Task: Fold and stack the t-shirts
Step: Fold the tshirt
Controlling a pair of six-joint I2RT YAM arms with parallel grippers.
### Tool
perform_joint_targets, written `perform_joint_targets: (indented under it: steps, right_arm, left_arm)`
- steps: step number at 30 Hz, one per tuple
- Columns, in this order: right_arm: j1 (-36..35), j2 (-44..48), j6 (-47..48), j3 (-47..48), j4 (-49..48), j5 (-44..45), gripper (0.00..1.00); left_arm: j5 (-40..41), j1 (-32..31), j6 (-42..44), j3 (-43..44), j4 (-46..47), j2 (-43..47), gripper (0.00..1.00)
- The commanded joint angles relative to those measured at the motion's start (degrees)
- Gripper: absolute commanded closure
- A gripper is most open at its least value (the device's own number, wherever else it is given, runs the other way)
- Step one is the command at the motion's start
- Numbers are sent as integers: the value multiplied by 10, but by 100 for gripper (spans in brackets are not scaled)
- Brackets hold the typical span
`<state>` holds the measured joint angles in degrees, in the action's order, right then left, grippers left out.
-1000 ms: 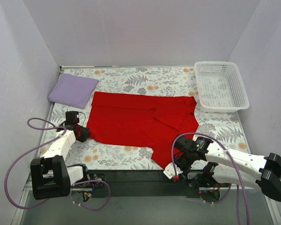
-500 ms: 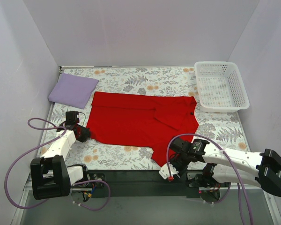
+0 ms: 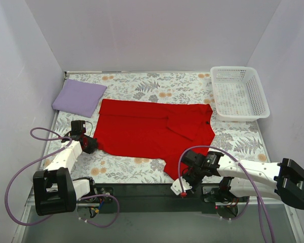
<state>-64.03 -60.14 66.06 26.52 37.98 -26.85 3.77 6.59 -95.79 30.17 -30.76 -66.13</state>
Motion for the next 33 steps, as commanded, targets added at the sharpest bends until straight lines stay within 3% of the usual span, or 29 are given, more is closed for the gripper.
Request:
perform_joint_targets:
  steps: [1, 9, 21, 33]
  right_arm:
    - [-5, -4, -9, -2, -6, 3, 78]
    - [-5, -1, -23, 4, -11, 14, 99]
    - [34, 39, -1, 59, 64, 1, 99]
    - [172, 107, 1, 74, 76, -11, 99]
  left_arm:
    - [-3, 2, 6, -6, 11, 2, 100]
    - [-4, 2, 8, -6, 10, 2, 100]
    - [-5, 2, 10, -5, 8, 2, 100]
    - [-10, 3, 7, -6, 9, 6, 100]
